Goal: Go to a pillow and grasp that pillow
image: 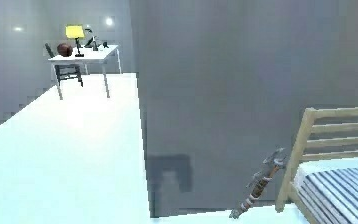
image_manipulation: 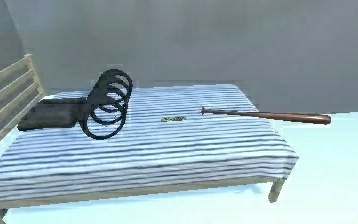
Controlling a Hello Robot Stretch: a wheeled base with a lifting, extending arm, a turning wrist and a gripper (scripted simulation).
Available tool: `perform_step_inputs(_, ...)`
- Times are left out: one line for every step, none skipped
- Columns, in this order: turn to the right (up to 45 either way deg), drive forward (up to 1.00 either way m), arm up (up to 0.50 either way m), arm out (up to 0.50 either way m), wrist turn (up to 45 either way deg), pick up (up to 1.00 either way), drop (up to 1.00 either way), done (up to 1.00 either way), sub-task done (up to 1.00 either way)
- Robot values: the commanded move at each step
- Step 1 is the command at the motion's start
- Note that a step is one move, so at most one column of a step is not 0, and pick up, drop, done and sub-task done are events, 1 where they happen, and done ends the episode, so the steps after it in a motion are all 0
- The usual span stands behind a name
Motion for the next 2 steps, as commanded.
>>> perform_step_inputs(45.0, 0.0, 0.0, 0.0, 0.0, 0.0, 0.0, 0.0, 0.0)
perform_step_inputs(12.0, 0.0, 0.0, 0.0, 0.0, 0.0, 0.0, 0.0, 0.0)
